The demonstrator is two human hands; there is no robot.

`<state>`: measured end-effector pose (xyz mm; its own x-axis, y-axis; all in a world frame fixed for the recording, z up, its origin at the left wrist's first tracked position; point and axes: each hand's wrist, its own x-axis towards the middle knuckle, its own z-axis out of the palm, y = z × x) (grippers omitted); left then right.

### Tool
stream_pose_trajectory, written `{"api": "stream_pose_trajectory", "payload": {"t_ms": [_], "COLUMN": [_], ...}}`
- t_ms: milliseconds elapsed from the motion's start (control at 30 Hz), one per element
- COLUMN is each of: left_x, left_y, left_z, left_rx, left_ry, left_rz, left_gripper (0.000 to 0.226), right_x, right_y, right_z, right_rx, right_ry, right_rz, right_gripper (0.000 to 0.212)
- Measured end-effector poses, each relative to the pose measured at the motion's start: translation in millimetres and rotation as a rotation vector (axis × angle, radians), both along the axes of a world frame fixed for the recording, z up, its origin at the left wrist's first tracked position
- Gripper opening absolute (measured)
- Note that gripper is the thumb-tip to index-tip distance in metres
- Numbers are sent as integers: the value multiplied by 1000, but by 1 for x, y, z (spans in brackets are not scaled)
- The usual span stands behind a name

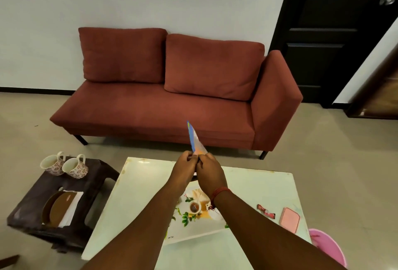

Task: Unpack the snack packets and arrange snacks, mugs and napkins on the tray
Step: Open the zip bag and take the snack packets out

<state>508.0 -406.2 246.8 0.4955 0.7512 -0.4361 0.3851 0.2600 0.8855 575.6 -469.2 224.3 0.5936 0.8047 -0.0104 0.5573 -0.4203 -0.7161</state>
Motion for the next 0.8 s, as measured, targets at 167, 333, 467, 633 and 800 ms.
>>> {"api": "stream_pose_trajectory", "payload": {"t_ms": [167,333,467,633,800], "left_x": [2,-3,-9,-19,-30], "left_y": [-5,-3,6,20,43], "left_z": [-1,-4,-5,-3,5], "left_rx": [73,80,108,273,388], "left_ry": [32,51,111,173,189], "left_rz": [-11,-9,-78,-178,-224], "left_gripper": [30,25,22,17,17], "right_x": [5,-1,-4,-15,-24], "right_y": [-9,-8,-6,3,16], "right_z": [0,1,6,11,14], "right_rx": [-26,-18,-21,-3,0], "right_ry": [-45,0,26,63,60], "right_rz": [-2,-60,-74,-141,-192], "right_gripper": [28,28,27,19,14]}}
